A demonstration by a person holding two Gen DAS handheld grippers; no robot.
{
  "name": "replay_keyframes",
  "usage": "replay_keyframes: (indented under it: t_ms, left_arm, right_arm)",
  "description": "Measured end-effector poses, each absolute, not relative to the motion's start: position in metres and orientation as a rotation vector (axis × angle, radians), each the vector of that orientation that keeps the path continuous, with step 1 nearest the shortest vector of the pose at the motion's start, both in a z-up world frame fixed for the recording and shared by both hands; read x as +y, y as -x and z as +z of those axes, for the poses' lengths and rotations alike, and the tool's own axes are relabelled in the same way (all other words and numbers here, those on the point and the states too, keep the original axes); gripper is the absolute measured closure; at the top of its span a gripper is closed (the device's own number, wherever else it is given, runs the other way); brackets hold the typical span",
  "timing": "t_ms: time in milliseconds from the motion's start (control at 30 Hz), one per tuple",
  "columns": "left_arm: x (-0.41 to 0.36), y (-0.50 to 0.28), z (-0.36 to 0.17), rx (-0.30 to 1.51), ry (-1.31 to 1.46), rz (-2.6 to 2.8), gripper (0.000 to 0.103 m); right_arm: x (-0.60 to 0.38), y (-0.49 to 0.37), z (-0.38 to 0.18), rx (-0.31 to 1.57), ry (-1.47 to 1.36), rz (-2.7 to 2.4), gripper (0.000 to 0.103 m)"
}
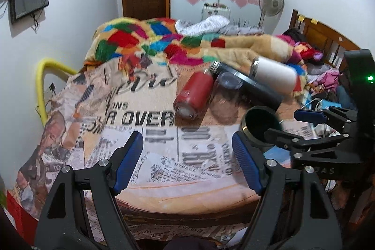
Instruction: Flip cup upright
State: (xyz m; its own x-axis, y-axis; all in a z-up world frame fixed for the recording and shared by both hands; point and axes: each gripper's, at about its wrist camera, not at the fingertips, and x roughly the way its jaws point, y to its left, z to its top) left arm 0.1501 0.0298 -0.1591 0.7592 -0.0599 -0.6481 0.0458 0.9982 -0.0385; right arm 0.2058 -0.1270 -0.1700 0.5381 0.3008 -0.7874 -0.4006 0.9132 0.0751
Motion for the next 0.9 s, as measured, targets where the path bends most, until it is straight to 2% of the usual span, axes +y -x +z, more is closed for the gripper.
replay_keyframes:
  t_ms: [200,467,667,833,900]
  left_arm:
    - [0.017,-0.120,-0.101,0.565,0.041,-0.089,0.026]
    - [-0.004,-0.049,-0.016,0.268,0.049,-0.109,0.025]
    - [-0.014,-0.004,0.009,0.131,0.028,-0.087,0.019]
    - [-0.017,0.020,0.010,0.087,0.023,-0.040,0.009]
    - [-0.016,0.023,0.009,0.092,0.034,-0.031,0.006]
  right_arm:
    - [-0.159,-0.171,-0.103,0.731,0.051,0.414,0.026]
    - [-0.198,-0.093,-0.005,0.384,-0.057,0.421,0.026]
    - [-0.200,-0.051,0.021,0.219,-0.080,0.418,0.021]
    - [-0.193,-0.038,0.018,0.187,-0.067,0.401,0.020]
    - [-0.198,-0.036,0.015,0.188,-0.066,0.390,0.013]
